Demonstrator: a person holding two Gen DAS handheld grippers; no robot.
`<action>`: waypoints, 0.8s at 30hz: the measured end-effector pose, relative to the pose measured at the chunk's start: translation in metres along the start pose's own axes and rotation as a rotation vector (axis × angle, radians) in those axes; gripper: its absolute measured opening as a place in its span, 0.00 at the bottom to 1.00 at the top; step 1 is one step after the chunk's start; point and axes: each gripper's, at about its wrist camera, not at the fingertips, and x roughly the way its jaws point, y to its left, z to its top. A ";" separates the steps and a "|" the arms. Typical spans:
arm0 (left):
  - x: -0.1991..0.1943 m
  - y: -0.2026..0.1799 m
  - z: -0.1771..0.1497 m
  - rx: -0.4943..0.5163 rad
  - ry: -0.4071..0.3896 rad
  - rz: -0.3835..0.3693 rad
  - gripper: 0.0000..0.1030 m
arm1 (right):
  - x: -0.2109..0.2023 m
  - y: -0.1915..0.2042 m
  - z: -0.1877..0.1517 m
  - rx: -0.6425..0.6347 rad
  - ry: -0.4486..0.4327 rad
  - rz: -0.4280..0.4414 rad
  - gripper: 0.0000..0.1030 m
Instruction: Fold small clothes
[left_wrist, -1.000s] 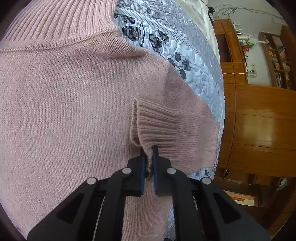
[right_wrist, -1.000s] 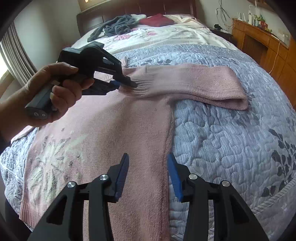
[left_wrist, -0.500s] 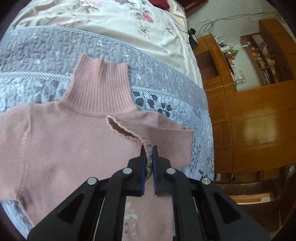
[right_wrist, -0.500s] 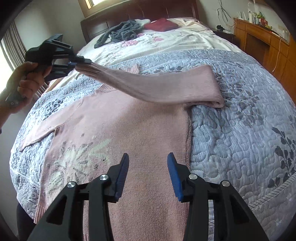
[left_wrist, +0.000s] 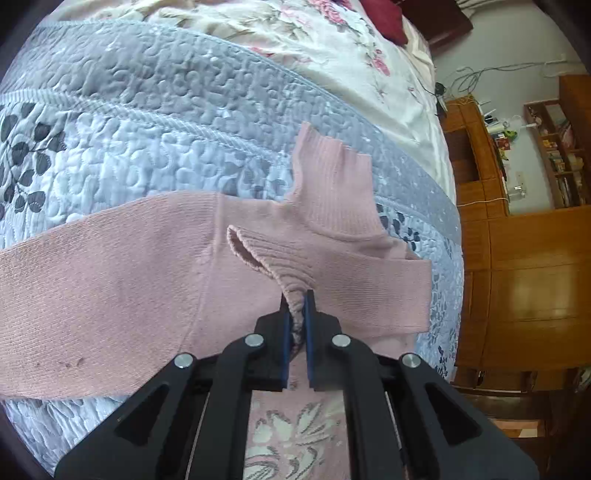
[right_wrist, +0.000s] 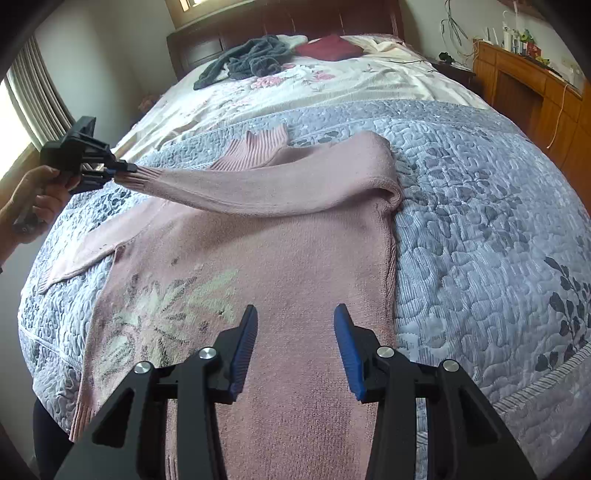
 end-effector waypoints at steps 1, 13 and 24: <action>0.002 0.009 0.001 -0.016 0.002 0.002 0.04 | 0.000 0.001 0.000 0.000 0.001 0.000 0.42; 0.019 0.058 -0.015 -0.042 -0.064 0.297 0.38 | 0.010 0.008 0.003 0.003 0.020 0.012 0.42; 0.085 0.033 -0.042 0.058 0.023 0.200 0.30 | 0.004 0.031 0.003 0.008 0.032 0.059 0.42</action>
